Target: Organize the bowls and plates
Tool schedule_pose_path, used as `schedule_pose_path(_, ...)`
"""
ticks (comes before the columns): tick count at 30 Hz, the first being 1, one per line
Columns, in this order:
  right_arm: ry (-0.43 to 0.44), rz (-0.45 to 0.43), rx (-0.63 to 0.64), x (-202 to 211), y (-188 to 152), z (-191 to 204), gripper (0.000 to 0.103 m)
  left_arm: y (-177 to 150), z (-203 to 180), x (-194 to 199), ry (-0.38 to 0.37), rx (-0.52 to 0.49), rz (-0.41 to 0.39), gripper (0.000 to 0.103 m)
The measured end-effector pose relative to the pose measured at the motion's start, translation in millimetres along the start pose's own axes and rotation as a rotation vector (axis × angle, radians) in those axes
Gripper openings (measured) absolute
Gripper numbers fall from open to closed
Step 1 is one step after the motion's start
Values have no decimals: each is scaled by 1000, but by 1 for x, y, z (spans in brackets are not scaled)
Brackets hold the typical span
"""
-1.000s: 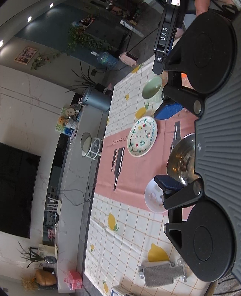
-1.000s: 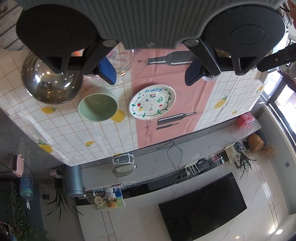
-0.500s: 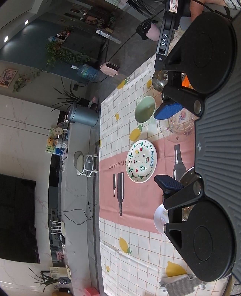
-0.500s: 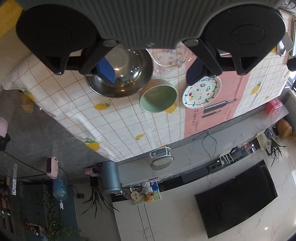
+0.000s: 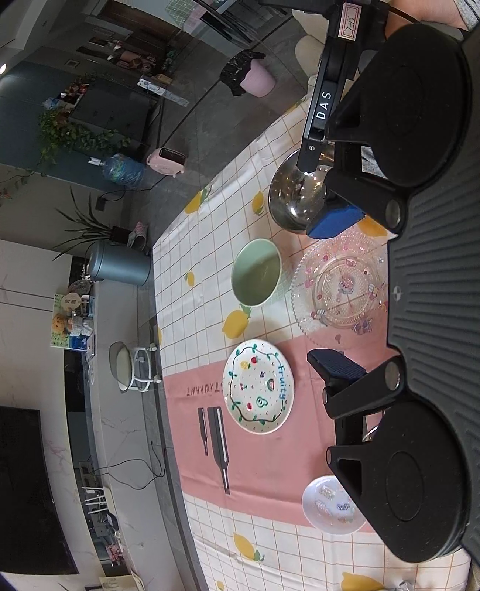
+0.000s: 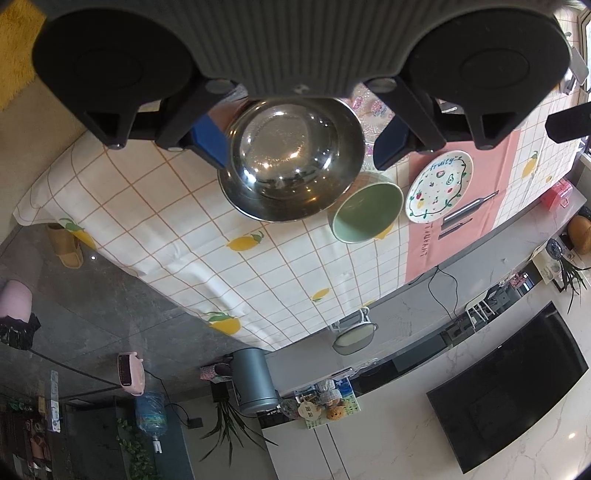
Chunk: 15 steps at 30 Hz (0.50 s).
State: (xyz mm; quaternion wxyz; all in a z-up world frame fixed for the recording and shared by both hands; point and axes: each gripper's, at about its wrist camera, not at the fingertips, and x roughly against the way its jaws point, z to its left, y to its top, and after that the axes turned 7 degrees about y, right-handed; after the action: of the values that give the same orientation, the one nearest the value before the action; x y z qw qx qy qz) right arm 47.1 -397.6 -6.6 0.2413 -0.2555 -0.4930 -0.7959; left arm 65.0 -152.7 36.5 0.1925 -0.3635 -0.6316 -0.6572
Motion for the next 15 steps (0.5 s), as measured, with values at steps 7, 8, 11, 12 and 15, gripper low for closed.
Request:
schedule_pose_path(7, -50, -1, -37, -13, -5, -15, 84, 5, -34, -39, -73, -142, 138, 80)
schedule_pose_path(8, -56, 0, -43, -14, -6, -17, 84, 6, -38, -45, -71, -158, 151, 80)
schedule_pose_path(11, -90, 14, -54, -22, -8, -23, 84, 9, -48, -61, -78, -185, 195, 80)
schedule_pose_path(12, -91, 21, -63, -24, -9, -25, 84, 10, -51, -66, -82, -190, 210, 80)
schedule_pose_path(15, -84, 24, -97, -28, -9, -31, 84, 12, -59, -84, -94, -200, 258, 80)
